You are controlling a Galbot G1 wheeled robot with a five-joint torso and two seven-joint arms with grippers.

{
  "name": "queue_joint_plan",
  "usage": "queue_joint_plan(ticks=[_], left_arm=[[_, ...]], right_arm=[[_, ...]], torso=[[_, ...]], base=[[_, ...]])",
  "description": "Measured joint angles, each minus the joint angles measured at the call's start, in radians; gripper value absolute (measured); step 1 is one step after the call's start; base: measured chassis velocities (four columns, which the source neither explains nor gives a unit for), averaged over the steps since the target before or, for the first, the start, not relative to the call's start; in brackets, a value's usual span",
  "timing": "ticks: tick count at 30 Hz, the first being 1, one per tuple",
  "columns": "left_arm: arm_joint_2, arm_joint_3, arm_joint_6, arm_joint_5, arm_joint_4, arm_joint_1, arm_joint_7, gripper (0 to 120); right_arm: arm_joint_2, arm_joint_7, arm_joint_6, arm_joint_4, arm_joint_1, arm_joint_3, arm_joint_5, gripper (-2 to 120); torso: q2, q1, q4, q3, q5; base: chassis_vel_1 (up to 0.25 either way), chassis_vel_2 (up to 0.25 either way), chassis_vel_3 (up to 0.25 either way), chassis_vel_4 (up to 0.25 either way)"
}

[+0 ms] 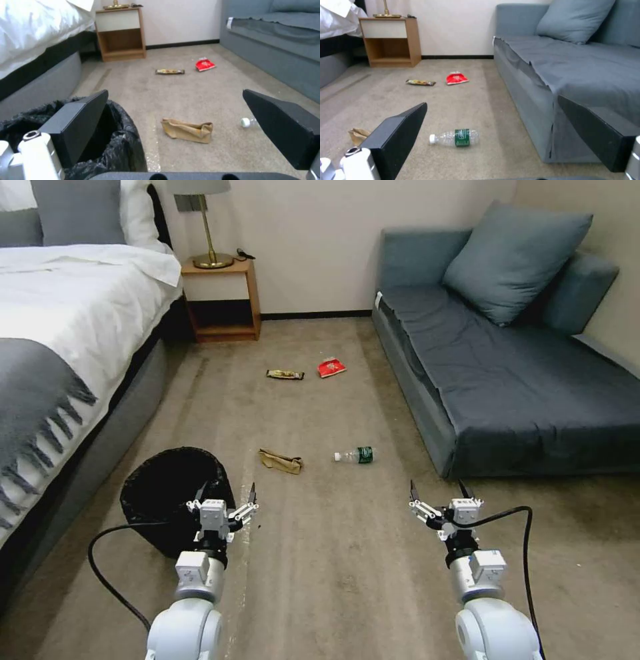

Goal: Pick up the trash bin, then pick up the garbage on the floor and place it into the trash bin.

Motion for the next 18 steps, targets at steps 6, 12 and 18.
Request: queue_joint_plan(ticks=[6,12,18], left_arm=[[0.0,0.0,0.0,0.0,0.0,0.0,0.0,100],[0.0,0.0,0.0,0.0,0.0,0.0,0.0,100],[0.004,-0.008,0.001,-0.013,-0.001,0.0,-0.002,100]], right_arm=[[0.0,0.0,0.0,0.0,0.0,0.0,0.0,100],[0.0,0.0,0.0,0.0,0.0,0.0,0.0,100],[-0.003,0.001,-0.005,0.002,-0.001,-0.002,0.006,100]], torso=[[0.0,0.0,0.0,0.0,0.0],[0.0,0.0,-0.0001,0.0,0.0],[0.0,0.0,-0.0001,0.0,-0.0001]], base=[[0.0,0.0,0.0,0.0],[0.0,0.0,0.0,0.0],[0.0,0.0,0.0,0.0]])
